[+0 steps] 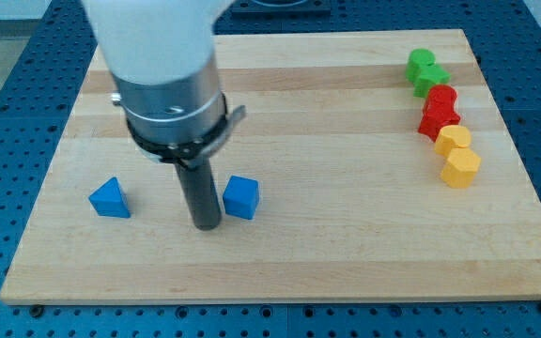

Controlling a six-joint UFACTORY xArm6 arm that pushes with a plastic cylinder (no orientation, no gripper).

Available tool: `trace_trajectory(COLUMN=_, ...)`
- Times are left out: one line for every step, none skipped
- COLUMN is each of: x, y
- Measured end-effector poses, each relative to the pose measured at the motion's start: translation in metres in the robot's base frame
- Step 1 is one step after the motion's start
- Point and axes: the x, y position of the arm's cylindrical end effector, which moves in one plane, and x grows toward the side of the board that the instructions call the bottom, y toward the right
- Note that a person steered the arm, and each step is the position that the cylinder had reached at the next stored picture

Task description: Place blue cube to the bottom of the yellow hexagon

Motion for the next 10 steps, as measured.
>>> trace_trajectory(x=-0.005, y=-0.008)
trace_trajectory(x=-0.005, y=0.007)
trace_trajectory(x=-0.012, y=0.033)
trace_trajectory(x=-0.013, y=0.047)
trace_trajectory(x=-0.013, y=0.049)
trace_trajectory(x=-0.014, y=0.03)
trace_trajectory(x=-0.026, y=0.029)
trace_trajectory(x=-0.04, y=0.029)
trace_trajectory(x=-0.043, y=0.029)
trace_trajectory(x=-0.044, y=0.029)
